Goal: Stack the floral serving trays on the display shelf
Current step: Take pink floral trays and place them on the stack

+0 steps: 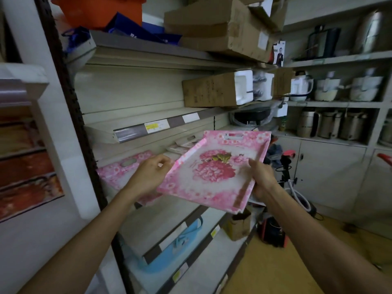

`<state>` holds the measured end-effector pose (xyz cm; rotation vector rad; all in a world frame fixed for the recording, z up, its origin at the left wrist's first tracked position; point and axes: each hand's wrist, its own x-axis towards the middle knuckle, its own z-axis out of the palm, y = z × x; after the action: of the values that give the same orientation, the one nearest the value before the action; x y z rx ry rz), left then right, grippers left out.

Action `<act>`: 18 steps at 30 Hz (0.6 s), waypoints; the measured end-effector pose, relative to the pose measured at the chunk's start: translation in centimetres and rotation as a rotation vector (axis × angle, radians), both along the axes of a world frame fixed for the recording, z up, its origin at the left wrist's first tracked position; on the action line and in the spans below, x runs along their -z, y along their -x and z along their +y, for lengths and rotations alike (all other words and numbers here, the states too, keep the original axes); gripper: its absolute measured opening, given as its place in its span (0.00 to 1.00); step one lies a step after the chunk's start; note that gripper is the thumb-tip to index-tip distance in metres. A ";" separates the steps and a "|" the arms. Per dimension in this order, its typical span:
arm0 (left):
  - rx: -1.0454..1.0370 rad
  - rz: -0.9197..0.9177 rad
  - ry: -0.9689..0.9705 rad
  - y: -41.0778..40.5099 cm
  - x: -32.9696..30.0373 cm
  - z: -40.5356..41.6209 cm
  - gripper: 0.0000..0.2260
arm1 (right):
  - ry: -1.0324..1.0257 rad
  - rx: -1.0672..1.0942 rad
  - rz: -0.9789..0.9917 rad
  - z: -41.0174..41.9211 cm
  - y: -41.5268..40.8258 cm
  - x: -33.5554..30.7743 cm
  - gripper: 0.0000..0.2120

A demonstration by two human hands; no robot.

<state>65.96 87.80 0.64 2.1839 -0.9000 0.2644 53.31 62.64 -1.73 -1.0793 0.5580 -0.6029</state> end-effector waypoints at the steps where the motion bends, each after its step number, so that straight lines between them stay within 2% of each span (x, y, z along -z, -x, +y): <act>1: -0.018 0.028 -0.033 0.8 -0.1 -0.3 0.08 | 0.008 -0.005 0.000 -0.2 1.5 0.1 0.13; 4: -0.062 0.103 -0.121 2.9 0.1 -1.1 0.12 | 0.074 -0.018 -0.004 -1.0 5.7 0.4 0.16; 7: -0.067 0.259 -0.116 5.6 0.8 -1.6 0.18 | 0.138 -0.047 -0.004 -1.3 9.6 0.8 0.16; 10: -0.045 0.307 0.053 8.2 1.8 -2.0 0.20 | 0.188 -0.067 -0.050 -1.6 12.5 1.3 0.18; 15: -0.026 0.360 0.289 12.9 3.8 -0.4 0.15 | 0.222 -0.112 -0.120 -0.6 14.8 2.2 0.19; 18: -0.104 0.349 0.375 14.9 4.7 1.6 0.15 | 0.283 -0.146 -0.110 1.0 15.0 2.4 0.20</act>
<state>51.07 89.45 -4.02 1.8517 -0.4968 0.0873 38.28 63.62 -4.11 -1.3318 0.3001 -0.6200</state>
